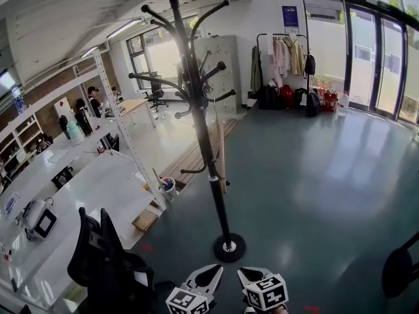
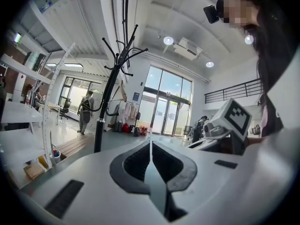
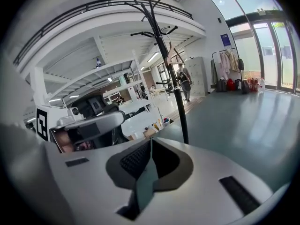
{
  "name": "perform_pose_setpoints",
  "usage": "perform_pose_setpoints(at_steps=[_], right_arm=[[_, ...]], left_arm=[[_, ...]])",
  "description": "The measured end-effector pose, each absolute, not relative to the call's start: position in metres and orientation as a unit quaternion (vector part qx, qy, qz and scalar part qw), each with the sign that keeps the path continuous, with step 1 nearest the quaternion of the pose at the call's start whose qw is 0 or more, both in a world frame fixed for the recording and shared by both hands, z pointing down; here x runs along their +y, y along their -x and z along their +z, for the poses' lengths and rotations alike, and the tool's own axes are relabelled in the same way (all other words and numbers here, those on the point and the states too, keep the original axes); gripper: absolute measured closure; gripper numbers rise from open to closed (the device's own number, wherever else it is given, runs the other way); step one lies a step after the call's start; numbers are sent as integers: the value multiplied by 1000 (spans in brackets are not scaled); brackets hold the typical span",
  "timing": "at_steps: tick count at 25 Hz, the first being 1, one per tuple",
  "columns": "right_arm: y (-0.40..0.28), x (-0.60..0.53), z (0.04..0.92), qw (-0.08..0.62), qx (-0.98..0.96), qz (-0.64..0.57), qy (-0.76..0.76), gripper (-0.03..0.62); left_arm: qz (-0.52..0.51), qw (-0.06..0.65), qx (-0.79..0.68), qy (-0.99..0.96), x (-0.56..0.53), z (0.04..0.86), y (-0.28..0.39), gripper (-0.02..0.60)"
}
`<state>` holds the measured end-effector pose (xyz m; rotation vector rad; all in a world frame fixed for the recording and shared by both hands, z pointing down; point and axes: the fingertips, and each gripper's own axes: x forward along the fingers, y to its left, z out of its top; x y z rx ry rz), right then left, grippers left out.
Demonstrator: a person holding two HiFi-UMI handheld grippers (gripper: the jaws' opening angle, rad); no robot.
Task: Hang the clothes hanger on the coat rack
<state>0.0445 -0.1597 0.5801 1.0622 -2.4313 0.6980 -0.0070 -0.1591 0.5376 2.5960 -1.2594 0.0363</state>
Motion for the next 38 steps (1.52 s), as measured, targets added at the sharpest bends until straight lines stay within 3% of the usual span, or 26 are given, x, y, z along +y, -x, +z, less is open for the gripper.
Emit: perform_pose_setpoints(at_steps=[16, 38], right_arm=[[36, -22, 605, 179, -831, 289, -441, 574], [34, 17, 588, 201, -828, 261, -454, 582]], left_arm=[[24, 142, -370, -918, -36, 557, 91, 581], [-4, 151, -356, -922, -4, 536, 86, 580]])
